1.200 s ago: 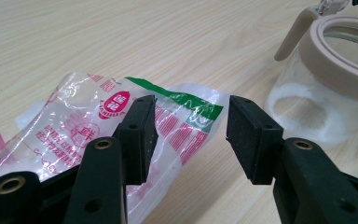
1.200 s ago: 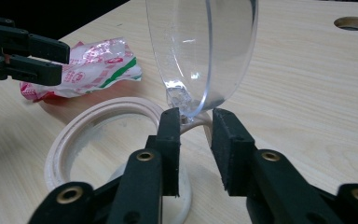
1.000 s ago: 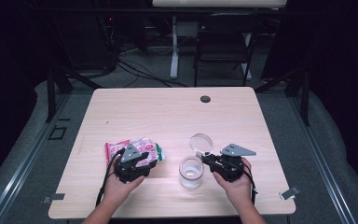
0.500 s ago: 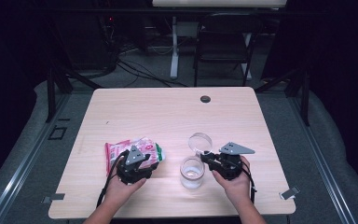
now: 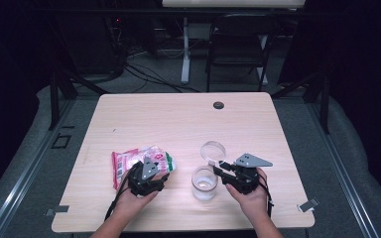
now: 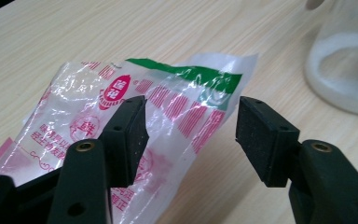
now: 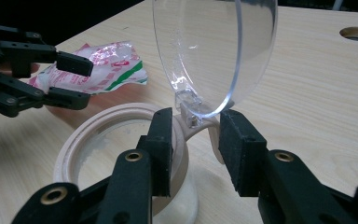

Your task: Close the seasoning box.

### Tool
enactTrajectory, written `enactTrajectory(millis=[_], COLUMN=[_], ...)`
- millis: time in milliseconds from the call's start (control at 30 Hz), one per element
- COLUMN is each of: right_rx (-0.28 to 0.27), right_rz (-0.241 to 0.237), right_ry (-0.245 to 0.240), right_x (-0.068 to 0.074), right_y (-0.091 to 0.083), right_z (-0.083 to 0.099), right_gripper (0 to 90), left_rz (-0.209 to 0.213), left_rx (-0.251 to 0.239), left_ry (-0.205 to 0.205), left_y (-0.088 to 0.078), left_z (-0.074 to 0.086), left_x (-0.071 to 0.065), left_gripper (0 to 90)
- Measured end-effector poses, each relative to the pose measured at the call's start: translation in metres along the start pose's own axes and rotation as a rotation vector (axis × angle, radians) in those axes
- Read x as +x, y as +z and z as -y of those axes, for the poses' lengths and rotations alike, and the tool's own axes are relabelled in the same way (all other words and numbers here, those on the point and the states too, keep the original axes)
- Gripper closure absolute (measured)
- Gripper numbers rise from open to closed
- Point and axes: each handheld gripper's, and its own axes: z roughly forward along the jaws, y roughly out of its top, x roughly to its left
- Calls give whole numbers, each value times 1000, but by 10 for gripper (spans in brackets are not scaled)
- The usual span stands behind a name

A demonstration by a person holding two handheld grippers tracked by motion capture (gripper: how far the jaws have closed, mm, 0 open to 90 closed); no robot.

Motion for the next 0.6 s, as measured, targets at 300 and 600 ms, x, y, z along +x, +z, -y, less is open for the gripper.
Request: enactTrajectory(millis=[300,600], right_rx=[-8,-4], right_rz=[6,13], right_ry=[-7,-11], right_x=[1,2], right_y=[-6,-8], right_z=[2,4], right_gripper=[636,630], left_rz=[-90,-118], left_rx=[51,81], left_ry=[79,60], left_y=[17,28], left_z=[3,6], left_x=[-1,7], left_gripper=[409,434])
